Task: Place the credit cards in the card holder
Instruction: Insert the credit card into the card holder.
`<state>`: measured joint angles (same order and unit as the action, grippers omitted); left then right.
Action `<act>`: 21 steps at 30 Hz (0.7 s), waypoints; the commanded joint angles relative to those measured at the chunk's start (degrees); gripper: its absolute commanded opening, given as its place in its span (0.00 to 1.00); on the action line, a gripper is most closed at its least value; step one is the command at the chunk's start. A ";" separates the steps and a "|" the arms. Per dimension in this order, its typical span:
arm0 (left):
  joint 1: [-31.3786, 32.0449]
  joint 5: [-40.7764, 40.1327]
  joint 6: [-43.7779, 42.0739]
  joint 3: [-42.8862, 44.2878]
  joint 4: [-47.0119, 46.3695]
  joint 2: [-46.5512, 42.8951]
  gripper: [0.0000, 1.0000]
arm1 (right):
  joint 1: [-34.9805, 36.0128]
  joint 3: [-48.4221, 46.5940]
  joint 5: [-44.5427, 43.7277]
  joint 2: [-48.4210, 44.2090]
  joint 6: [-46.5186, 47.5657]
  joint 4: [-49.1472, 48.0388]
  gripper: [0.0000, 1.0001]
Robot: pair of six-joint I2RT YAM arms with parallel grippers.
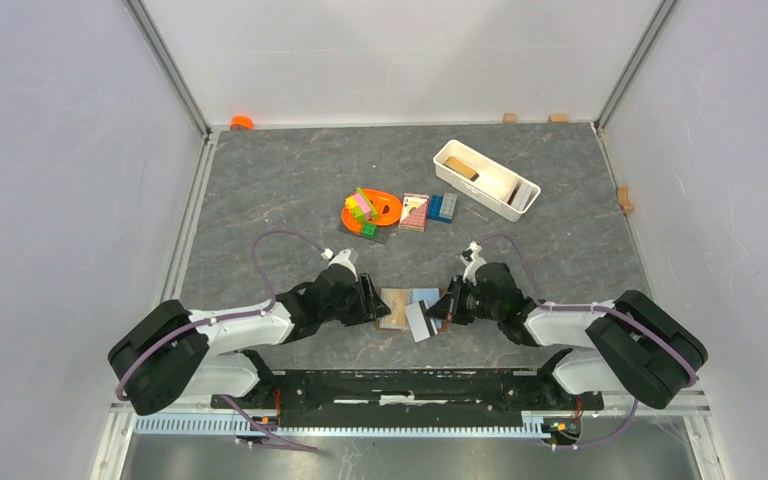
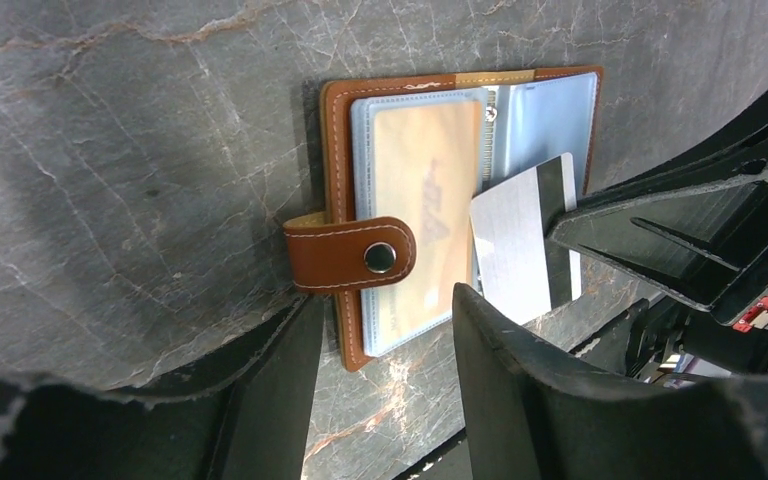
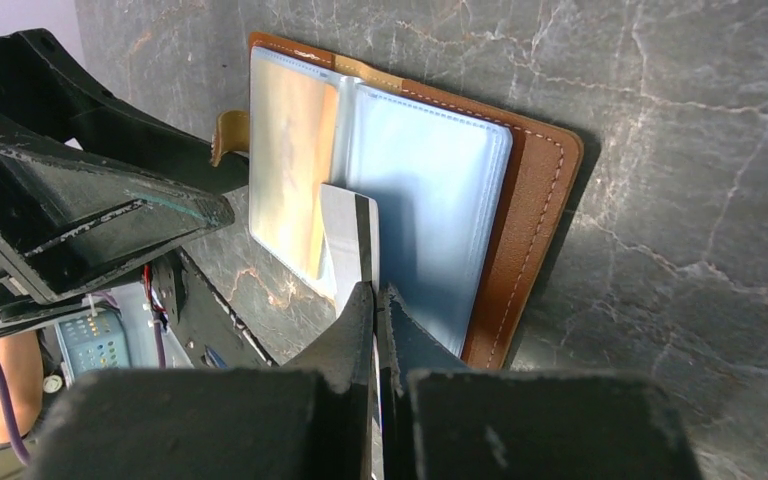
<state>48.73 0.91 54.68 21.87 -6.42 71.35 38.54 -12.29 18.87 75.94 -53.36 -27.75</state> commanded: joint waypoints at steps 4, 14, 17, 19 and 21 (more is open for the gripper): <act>0.22 -2.38 -2.82 0.19 2.81 2.50 0.55 | 1.09 -2.24 -6.54 3.12 -0.15 1.24 0.00; 0.23 -3.19 -3.61 0.37 4.10 3.52 0.50 | 1.18 -4.42 -8.01 6.94 -2.60 -2.96 0.00; 0.23 -3.53 -3.83 0.41 4.46 3.52 0.49 | 1.27 -5.22 -8.07 8.10 -2.80 -4.09 0.00; 0.18 -3.67 -3.96 0.46 4.71 3.57 0.49 | 1.33 -5.79 -8.37 8.77 -2.58 -4.16 0.00; 0.22 -3.72 -4.05 0.45 4.80 3.60 0.48 | 1.36 -6.09 -8.82 9.25 -2.40 -4.50 0.00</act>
<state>48.73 0.03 53.74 22.68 -6.39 73.06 39.66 -16.99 13.61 83.66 -56.62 -32.58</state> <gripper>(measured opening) 0.485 0.006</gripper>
